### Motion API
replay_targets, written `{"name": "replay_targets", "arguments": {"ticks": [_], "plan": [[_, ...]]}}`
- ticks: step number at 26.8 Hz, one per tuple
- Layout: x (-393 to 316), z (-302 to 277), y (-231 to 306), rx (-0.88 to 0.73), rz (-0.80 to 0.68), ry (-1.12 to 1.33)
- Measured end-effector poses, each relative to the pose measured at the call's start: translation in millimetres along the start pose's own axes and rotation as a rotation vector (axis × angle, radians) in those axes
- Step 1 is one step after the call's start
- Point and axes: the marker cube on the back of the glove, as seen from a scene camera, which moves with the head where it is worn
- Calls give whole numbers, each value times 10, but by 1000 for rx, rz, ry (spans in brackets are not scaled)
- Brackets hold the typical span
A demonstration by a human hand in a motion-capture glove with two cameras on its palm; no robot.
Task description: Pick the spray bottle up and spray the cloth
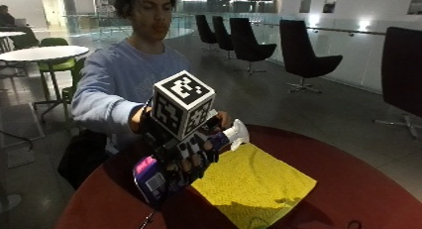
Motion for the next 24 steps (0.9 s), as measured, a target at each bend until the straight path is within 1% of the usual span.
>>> {"name": "replay_targets", "arguments": {"ticks": [18,24], "plan": [[-74,26,-12,4,-19,-4],[-102,32,-9,37,-50,-39]]}}
